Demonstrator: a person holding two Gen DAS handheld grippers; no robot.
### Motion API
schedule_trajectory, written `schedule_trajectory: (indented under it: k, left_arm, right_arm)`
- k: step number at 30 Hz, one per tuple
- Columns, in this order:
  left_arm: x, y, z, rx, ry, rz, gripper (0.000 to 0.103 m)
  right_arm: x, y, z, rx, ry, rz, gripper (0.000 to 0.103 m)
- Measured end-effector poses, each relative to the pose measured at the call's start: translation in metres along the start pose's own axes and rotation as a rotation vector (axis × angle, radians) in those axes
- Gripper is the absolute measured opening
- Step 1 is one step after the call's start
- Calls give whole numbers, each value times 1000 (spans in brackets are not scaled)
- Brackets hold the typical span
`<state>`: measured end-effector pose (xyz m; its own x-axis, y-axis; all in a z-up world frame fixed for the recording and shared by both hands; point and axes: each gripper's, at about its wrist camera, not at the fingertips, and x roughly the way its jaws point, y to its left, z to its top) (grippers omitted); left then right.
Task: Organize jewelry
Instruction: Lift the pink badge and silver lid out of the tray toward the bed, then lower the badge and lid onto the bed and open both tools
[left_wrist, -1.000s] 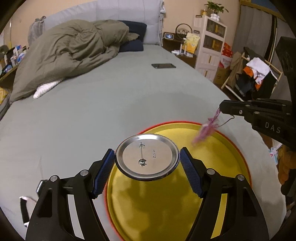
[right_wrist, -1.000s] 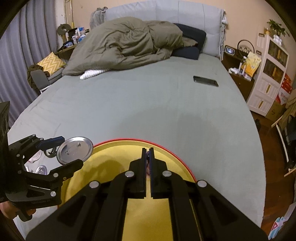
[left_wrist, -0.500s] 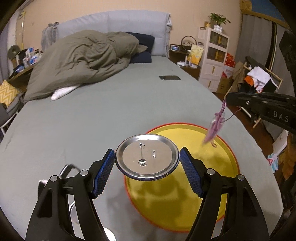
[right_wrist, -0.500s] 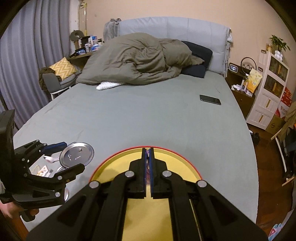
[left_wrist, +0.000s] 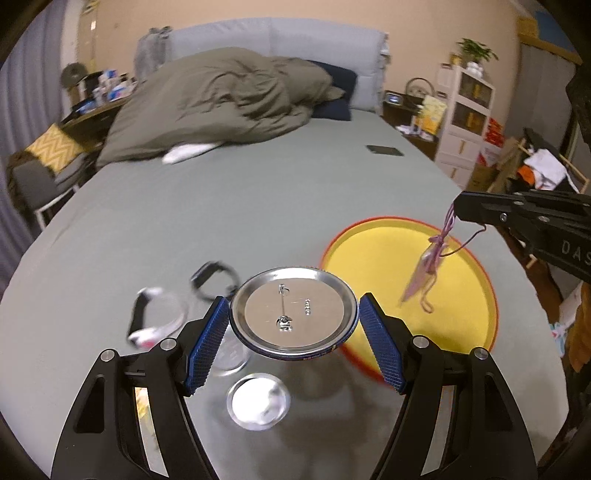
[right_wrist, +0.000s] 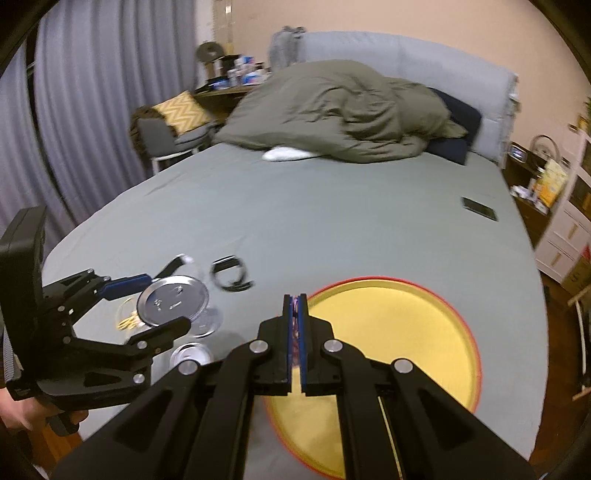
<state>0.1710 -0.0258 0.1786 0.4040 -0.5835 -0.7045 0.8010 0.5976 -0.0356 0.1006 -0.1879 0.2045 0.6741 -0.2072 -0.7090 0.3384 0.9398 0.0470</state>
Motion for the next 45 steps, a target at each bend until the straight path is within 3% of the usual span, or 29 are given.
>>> schedule_trajectory:
  k: [9, 17, 23, 30, 41, 45]
  left_arm:
    - [-39, 73, -62, -135, 52, 140, 70]
    - [-47, 123, -117, -227, 120, 229, 70]
    - [-43, 149, -147, -274, 152, 268, 70]
    - [-31, 163, -174, -308, 183, 273, 71]
    - [-5, 149, -212, -320, 246, 249, 71]
    - [-2, 148, -216, -321, 238, 251, 78]
  right_arm:
    - [27, 88, -8, -111, 65, 155, 3]
    - [59, 157, -31, -203, 141, 269, 3]
    - [85, 188, -49, -236, 201, 310, 3]
    - [103, 199, -77, -274, 281, 306, 3]
    - [128, 185, -139, -297, 433, 290, 4]
    - [133, 178, -150, -279, 448, 293, 4]
